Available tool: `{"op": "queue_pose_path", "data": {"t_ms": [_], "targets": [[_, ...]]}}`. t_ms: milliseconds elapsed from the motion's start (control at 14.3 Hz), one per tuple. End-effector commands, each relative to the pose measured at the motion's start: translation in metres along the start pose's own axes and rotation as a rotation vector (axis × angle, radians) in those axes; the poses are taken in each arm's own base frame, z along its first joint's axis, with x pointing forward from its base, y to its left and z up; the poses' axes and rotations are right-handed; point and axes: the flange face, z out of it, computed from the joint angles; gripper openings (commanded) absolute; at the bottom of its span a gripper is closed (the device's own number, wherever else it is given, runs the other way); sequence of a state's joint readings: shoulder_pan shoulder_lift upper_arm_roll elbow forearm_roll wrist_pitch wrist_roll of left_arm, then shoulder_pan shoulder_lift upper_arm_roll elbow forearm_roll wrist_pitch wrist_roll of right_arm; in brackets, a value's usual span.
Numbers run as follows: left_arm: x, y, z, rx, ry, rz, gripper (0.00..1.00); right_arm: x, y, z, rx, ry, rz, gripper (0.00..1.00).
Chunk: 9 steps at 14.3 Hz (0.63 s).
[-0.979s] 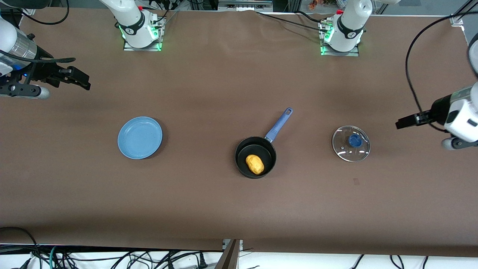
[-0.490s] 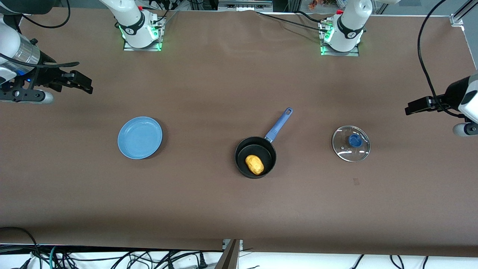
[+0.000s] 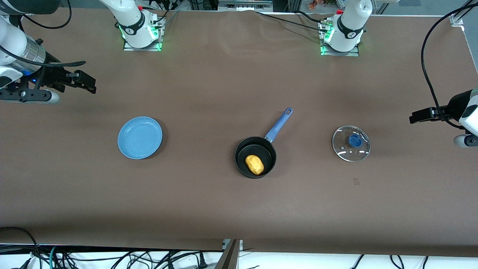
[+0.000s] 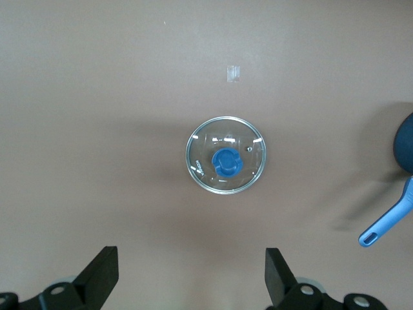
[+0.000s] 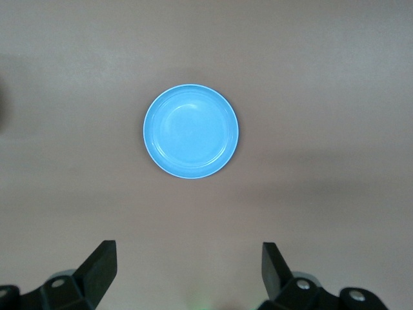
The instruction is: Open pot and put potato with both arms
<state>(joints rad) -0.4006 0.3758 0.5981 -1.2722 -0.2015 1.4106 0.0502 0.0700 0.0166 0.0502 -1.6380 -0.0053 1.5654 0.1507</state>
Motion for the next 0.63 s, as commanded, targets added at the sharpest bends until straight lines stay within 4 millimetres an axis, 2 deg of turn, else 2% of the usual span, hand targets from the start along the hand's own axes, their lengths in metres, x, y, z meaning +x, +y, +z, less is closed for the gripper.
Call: {"op": "queue_pose_path", "data": {"t_ms": [0,559], "targets": [[0.0034,0.0002,-0.0086,0.041,0.033,0.029,1.0,0.0011,-0.0005,-0.006,-0.016,0.0,-0.018,0.99],[0.0077,0.001,-0.01,0.041,0.062,0.073,1.0,0.0005,0.0,-0.0133,-0.018,0.009,-0.019,0.99]]}}
